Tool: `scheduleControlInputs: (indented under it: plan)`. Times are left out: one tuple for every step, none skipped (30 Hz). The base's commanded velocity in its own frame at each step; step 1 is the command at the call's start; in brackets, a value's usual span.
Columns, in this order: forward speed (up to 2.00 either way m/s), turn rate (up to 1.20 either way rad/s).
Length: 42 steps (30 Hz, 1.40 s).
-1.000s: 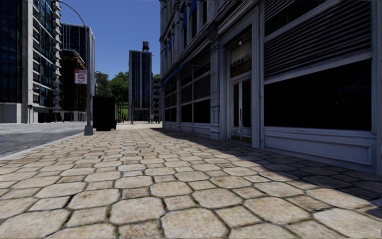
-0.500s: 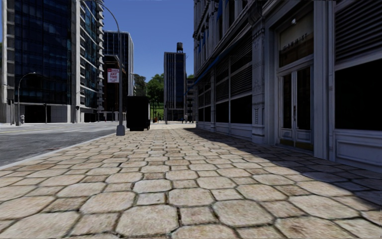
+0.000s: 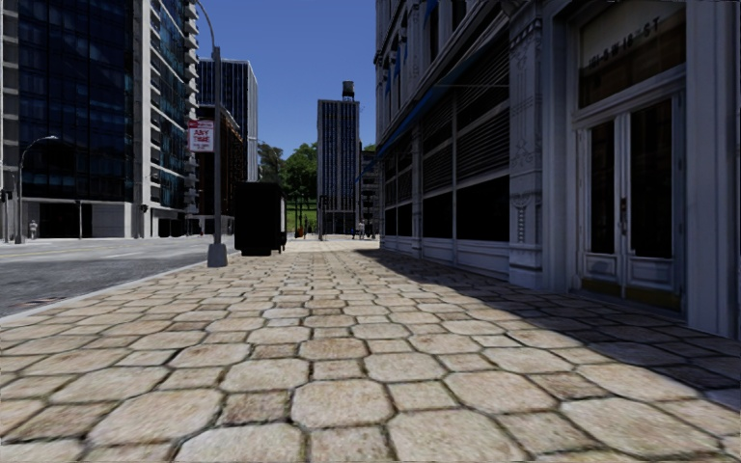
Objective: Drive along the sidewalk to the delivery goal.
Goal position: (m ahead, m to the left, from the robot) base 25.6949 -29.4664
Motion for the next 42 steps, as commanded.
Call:
scheduleControlInputs:
  plan:
    - [2.0,0.0]
    - [2.0,0.0]
    - [2.0,0.0]
    - [2.0,0.0]
    - [2.0,0.0]
    - [2.0,0.0]
    - [2.0,0.0]
    - [2.0,0.0]
    - [2.0,0.0]
    - [2.0,0.0]
    - [2.0,0.0]
    - [2.0,0.0]
    - [2.0,0.0]
    - [2.0,0.0]
    - [2.0,0.0]
    - [2.0,0.0]
    - [2.0,0.0]
    - [2.0,0.0]
    - [2.0,0.0]
    - [2.0,0.0]
    - [2.0,0.0]
    - [2.0,0.0]
    - [2.0,0.0]
    - [2.0,0.0]
    - [2.0,0.0]
    - [2.0,0.0]
    - [2.0,0.0]
    - [2.0,0.0]
    - [2.0,0.0]
    - [2.0,0.0]
    - [2.0,0.0]
    - [2.0,0.0]
    - [2.0,0.0]
    - [2.0,0.0]
    - [2.0,0.0]
    - [2.0,0.0]
    - [2.0,0.0]
    - [2.0,0.0]
    - [2.0,0.0]
    - [2.0,0.0]
    - [2.0,0.0]
    - [2.0,0.0]
